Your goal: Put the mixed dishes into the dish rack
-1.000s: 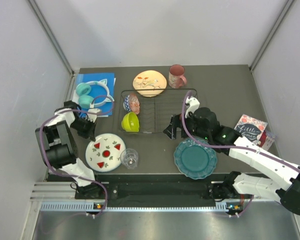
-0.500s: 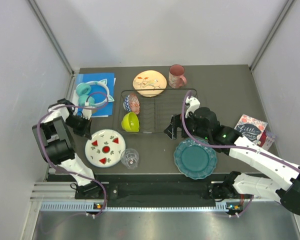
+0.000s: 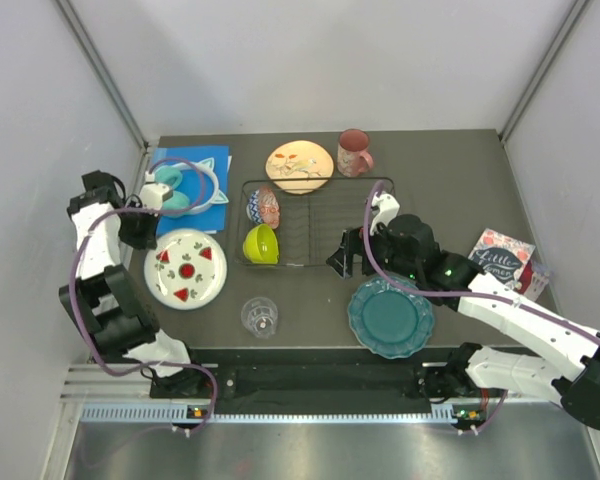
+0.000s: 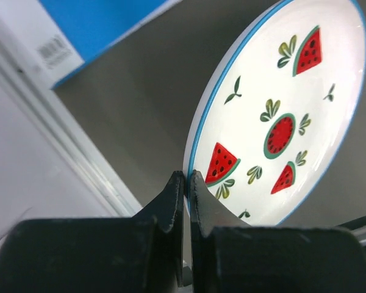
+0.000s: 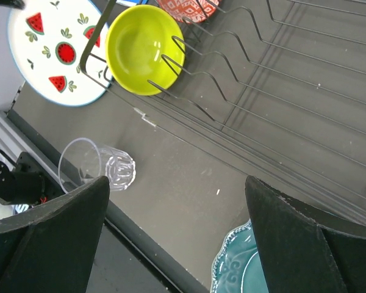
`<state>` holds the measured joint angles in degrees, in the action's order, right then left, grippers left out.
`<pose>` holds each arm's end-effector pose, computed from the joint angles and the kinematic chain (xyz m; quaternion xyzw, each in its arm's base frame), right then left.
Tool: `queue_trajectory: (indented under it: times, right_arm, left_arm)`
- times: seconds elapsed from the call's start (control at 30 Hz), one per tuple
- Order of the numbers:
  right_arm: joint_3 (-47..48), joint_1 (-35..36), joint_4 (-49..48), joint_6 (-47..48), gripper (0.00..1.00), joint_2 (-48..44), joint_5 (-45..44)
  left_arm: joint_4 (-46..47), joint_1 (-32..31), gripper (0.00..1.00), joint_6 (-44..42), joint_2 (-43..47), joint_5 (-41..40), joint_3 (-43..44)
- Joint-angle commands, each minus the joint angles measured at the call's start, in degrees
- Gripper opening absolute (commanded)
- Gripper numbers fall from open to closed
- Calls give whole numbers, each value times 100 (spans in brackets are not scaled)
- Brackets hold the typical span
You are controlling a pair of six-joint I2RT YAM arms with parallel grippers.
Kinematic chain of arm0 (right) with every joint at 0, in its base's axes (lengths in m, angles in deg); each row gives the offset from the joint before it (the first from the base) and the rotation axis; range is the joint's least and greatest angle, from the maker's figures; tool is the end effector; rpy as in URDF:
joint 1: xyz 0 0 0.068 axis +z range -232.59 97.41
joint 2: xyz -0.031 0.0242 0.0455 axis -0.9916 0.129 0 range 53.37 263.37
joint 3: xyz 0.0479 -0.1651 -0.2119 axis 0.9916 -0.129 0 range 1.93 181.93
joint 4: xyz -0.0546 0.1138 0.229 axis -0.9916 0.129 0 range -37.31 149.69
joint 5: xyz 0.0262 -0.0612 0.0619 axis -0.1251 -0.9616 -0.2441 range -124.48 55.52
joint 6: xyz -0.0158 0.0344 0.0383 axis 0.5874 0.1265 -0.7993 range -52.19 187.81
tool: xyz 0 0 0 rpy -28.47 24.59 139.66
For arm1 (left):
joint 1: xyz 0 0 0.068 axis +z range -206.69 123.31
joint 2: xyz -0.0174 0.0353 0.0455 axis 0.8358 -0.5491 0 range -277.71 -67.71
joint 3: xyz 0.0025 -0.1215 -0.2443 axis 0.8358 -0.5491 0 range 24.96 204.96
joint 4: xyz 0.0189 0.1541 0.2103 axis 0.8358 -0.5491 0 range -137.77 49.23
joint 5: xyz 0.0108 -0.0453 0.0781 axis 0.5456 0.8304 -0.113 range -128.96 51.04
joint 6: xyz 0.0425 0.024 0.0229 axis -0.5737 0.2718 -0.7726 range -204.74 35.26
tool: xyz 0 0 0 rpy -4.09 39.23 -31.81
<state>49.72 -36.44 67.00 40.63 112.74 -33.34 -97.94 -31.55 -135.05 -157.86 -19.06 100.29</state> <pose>0.1631 0.1708 0.3025 -0.1449 0.8350 0.3237 0.4207 0.2821 0.1191 0.2707 0.2382 0.9436 -0.0407 0.2263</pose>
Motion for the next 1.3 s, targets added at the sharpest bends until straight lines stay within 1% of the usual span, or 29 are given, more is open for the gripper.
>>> queue_trajectory:
  times: [0.0, 0.13, 0.2, 0.27, 0.4, 0.53, 0.63, 0.67, 0.7, 0.73, 0.77, 0.8, 0.83, 0.87, 0.93, 0.97, 1.03, 1.07, 1.23, 1.27]
  right_arm:
    - [187, 78, -306, 46, 91, -22, 8]
    - [248, 78, -288, 116, 90, 13, 17]
    - [283, 78, -297, 143, 88, 39, 35]
    - [292, 78, -314, 160, 83, 57, 70]
    - [345, 78, -271, 195, 83, -4, 79]
    - [336, 78, -200, 231, 87, -189, 0]
    - [222, 87, -279, 169, 98, -408, -79]
    - [187, 78, -314, 134, 100, -453, -80]
    - [143, 78, -332, 117, 100, -575, -210]
    - [117, 78, -367, 108, 100, -637, -255]
    - [82, 87, -393, 99, 100, -699, -377]
    - [73, 87, -420, 99, 100, -821, -439]
    - [55, 78, -463, 90, 100, -883, -501]
    - [46, 78, -464, 90, 100, -945, -615]
    - [37, 87, -464, 72, 100, -1094, -747]
    - [3, 78, -455, 55, 100, -1147, -861]
    - [-24, 78, -446, 55, 100, -1305, -958]
    - [-50, 78, -429, 37, 100, -1349, -1028]
    - [-129, 78, -350, 29, 100, -1683, -1231]
    - [-164, 70, -332, 20, 100, -1736, -1327]
  left_arm:
    - [118, 34, 0, -120, 805, 304, 272]
    - [302, 25, 0, -155, 1331, 453, 342]
    - [469, 34, 0, -172, 1491, 497, 394]
    - [391, 17, 0, -225, 1597, 567, 595]
    - [171, -1, 0, -287, 1641, 673, 1027]
    - [328, -54, 0, -217, 1869, 735, 1343]
    - [601, -237, 0, 11, 2062, 726, 1598]
    - [680, -351, 0, 160, 2089, 665, 1729]
    - [750, -666, 0, 248, 2159, 438, 1783]
    - [916, -852, 0, 301, 2186, 297, 1818]
    - [1005, -1297, 0, 380, 2212, 138, 1862]
    - [1093, -1554, 0, 398, 2212, -289, 1871]
    - [1172, -1783, 0, 390, 2203, -450, 1932]
    - [1199, -2211, 0, 433, 2177, -643, 1976]
    - [1225, -2496, 0, 512, 2002, -951, 2212]
    - [1252, -2845, 0, 591, 1932, -1040, 2284]
    - [1304, -3111, 0, 618, 1729, -1294, 2433]
    - [1418, -3339, 0, 644, 1659, -1374, 2469]
    - [1813, -4034, 0, 776, 1184, -1805, 2601]
    - [1936, -4270, 0, 794, 1123, -1936, 2575]
